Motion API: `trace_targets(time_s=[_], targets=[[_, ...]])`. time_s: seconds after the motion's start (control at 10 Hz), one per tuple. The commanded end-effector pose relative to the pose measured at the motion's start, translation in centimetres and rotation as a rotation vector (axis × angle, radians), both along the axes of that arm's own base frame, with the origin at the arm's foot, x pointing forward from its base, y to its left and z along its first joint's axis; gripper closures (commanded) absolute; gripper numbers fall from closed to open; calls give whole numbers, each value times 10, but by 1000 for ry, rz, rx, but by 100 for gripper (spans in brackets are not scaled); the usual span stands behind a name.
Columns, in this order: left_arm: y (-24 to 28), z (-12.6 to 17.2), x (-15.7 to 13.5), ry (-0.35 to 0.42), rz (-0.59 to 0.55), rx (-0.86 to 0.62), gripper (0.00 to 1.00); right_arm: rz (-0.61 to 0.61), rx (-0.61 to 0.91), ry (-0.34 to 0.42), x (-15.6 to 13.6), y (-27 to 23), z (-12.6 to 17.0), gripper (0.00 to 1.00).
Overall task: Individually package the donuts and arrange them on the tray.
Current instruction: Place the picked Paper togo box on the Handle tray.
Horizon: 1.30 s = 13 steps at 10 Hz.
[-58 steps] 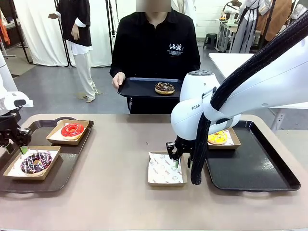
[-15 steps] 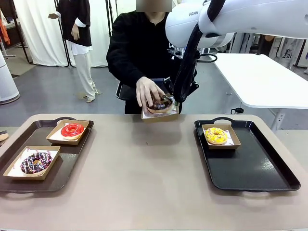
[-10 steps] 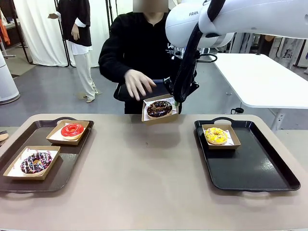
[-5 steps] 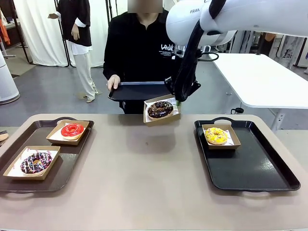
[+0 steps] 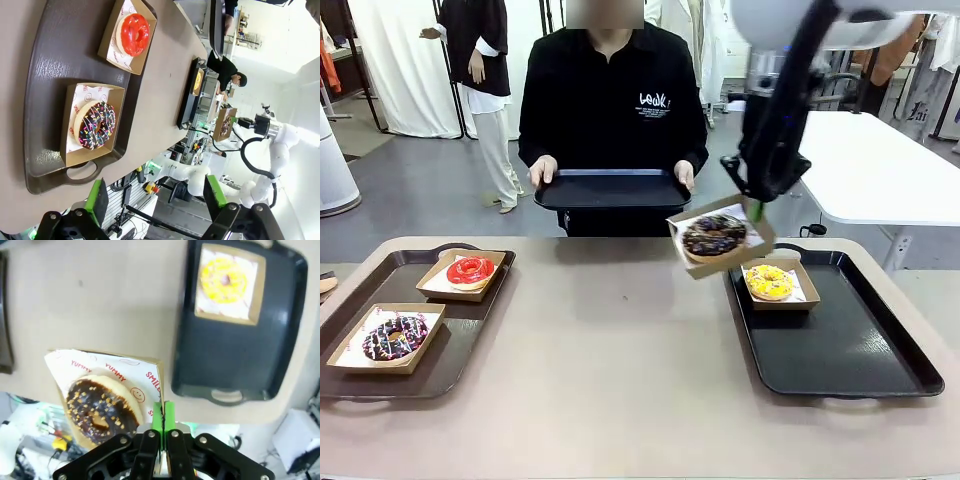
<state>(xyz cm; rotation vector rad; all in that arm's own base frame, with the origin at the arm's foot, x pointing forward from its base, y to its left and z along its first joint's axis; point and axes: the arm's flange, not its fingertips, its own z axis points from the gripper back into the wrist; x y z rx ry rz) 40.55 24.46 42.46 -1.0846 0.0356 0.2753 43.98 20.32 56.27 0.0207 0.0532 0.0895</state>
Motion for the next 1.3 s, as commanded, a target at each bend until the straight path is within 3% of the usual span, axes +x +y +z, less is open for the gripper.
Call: trace_targets(time_s=[0.0, 0.3, 0.6, 1.0, 1.2], targets=[[2, 1, -1, -6, 2, 0, 0, 7, 37, -4, -24, -46, -12, 99], [2, 1, -1, -6, 2, 0, 0, -12, 8, -45, -32, -116, -43, 99], [2, 1, -1, -6, 2, 0, 0, -48, 57, -65, -15, -168, -84, 99], [2, 1, -1, -6, 2, 0, 0, -51, 64, -39, 2, -191, -121, 99], [2, 1, -1, -6, 2, 0, 0, -72, 52, -33, -1, -188, -117, 99]])
